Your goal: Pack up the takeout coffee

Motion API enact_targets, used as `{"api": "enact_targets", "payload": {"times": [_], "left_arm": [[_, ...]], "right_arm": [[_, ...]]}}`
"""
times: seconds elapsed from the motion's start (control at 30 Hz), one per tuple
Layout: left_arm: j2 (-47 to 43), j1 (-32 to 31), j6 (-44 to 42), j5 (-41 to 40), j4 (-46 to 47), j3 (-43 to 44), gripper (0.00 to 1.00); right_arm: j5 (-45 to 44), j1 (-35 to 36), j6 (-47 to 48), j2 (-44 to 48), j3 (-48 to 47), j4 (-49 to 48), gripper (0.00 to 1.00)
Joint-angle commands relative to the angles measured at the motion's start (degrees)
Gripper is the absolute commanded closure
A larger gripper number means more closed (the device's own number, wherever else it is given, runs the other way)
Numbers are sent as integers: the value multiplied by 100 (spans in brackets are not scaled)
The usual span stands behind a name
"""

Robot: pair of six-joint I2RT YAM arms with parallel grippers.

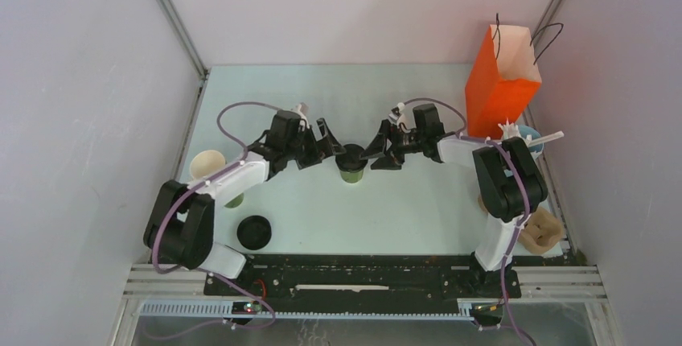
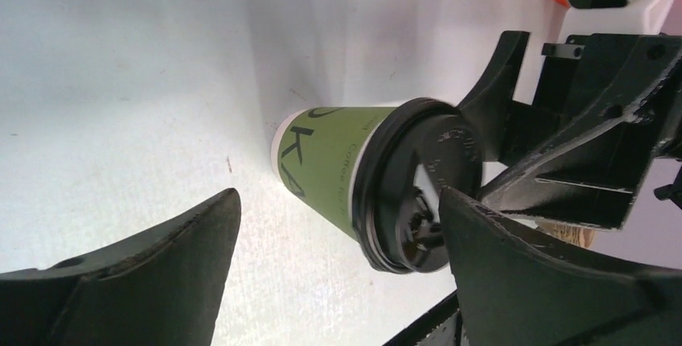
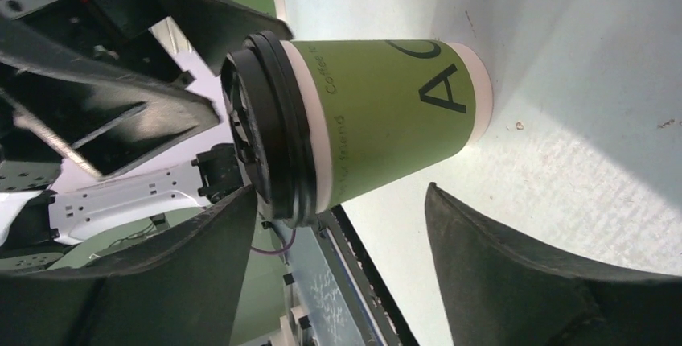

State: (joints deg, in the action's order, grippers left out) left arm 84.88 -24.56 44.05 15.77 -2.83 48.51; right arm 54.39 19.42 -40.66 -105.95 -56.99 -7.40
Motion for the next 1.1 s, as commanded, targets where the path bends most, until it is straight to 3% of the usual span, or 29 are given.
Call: {"api": "enact_targets", "payload": {"times": [0.0,0.17,0.37,0.57,1.07], "left_arm": [[-600,-114,-777,-583,-966,1010,1],[-583,-751,-1321,-1517,-1963,1813,0],[202,-1536,-1819,-2694,-3193,2912,0],[730,-1842,-1900,-2937,-3378,3290,0],[1373,-2135,-1837,-3052,-3476,3566,0]], "right_arm": [[-135,7,190,499,-480,394,4],[-694,-218,726,1146,-670,1615,0],[-2689,-167,1957,2504,-207,3176,1],[-2898,-165,2104,3494,690,3247,1],[-2716,-184,2160,3800,1086,3012,1]]}}
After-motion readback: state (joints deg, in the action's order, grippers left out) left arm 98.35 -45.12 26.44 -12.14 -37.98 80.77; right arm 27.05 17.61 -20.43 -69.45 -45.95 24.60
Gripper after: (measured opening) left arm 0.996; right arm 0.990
